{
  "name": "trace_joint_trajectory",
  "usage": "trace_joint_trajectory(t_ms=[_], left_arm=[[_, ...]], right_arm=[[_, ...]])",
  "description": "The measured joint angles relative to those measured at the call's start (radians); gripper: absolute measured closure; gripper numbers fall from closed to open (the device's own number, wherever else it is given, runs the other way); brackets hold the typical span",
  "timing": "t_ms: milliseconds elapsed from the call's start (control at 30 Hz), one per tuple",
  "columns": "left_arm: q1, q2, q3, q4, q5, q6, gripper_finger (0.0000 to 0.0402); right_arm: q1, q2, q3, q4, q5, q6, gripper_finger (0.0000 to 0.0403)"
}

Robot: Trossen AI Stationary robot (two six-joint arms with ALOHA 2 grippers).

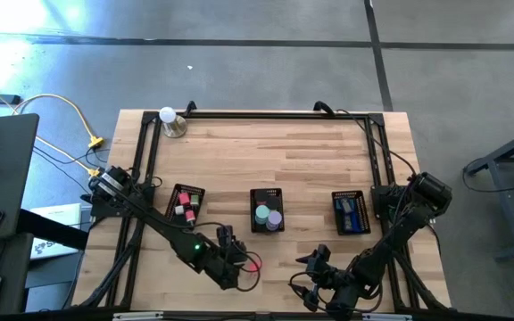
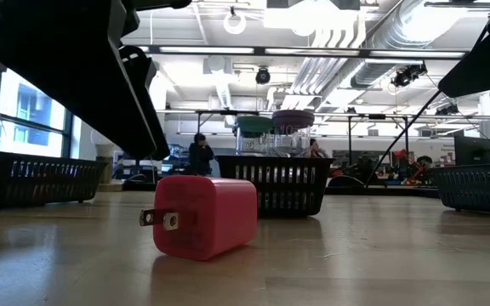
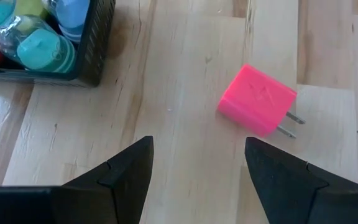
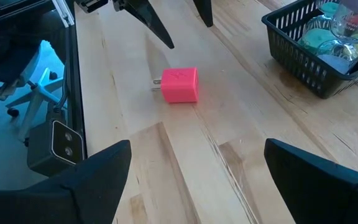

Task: Pick & Place Office items
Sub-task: Put the pink charger adapter into the left black bin

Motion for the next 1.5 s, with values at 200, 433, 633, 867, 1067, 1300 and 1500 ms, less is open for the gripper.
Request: trace_joint_trajectory(t_ms=[200,433,633,867,1067,1300,1500], left_arm=[[-0.004,0.0,0.0,0.0,0.012,0.0,0.0156],[-0.023,0.0,0.0,0.016,0.012,0.048,0.0156],[-0.032,0.028,0.001,0.154,0.004,0.275,0.0156],[-0.014,0.092,0.001,0.29,0.029,0.455,0.0156],[-0.001,0.09,0.001,0.32,0.04,0.467,0.0156],[-0.001,0.084,0.001,0.321,0.04,0.402,0.0156],[0.002,0.084,0.001,0.317,0.04,0.274,0.0156]], right_arm=[[0.0,0.0,0.0,0.0,0.0,0.0,0.0046],[0.0,0.0,0.0,0.001,0.0,0.0,0.0046],[0.0,0.0,0.0,0.001,0.0,0.0,0.0046],[0.002,0.0,0.001,0.017,0.0,0.001,0.0046],[0.009,0.0,0.001,0.016,0.0,0.0,0.0046],[0.009,0.0,0.001,0.007,0.0,0.0,0.0046],[0.009,0.0,0.001,0.007,0.0,-0.005,0.0046]])
